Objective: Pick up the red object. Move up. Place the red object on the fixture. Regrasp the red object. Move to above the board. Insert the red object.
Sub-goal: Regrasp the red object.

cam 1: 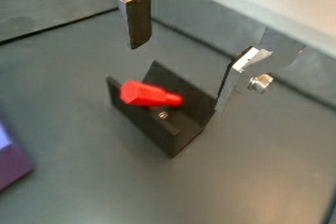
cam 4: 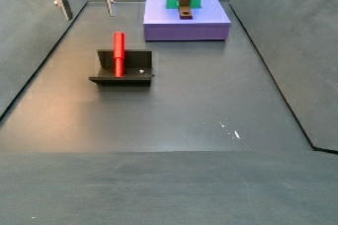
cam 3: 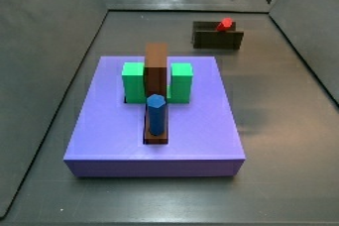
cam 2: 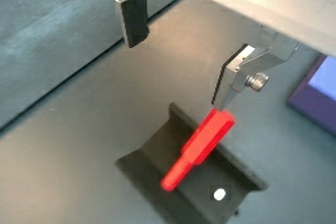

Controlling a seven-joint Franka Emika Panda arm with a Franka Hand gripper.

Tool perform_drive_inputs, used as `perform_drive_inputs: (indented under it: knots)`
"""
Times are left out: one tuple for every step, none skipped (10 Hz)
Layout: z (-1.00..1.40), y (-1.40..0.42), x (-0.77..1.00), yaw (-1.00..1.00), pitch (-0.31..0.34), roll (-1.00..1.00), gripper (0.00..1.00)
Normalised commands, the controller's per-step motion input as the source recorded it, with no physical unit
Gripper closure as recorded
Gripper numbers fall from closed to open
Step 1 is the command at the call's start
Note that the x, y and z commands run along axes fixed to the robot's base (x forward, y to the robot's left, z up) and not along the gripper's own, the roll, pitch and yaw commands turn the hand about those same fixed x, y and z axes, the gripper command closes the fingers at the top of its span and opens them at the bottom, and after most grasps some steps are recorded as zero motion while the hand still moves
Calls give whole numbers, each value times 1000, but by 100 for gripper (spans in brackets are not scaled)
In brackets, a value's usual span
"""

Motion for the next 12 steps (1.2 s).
perform_drive_inputs:
  knots:
    - [-57, 0, 126, -174, -91, 1000, 0]
    - [-246, 0, 34, -346, -354, 969, 0]
    - [-151, 0, -6, -383, -594, 823, 0]
    - [-129, 0, 0, -383, -617, 831, 0]
    - [-120, 0, -71, -403, -580, 880, 0]
    - [-106, 0, -180, -397, -551, 900, 0]
    - [0, 0, -323, -277, -346, 891, 0]
    - [0, -111, -191, -134, -74, 711, 0]
    - [0, 0, 0, 0, 0, 140, 0]
    - [0, 0, 49, 0, 0, 0, 0]
    - [-131, 34, 0, 54, 43, -9, 0]
    - [-66, 0, -80, 677, -69, -354, 0]
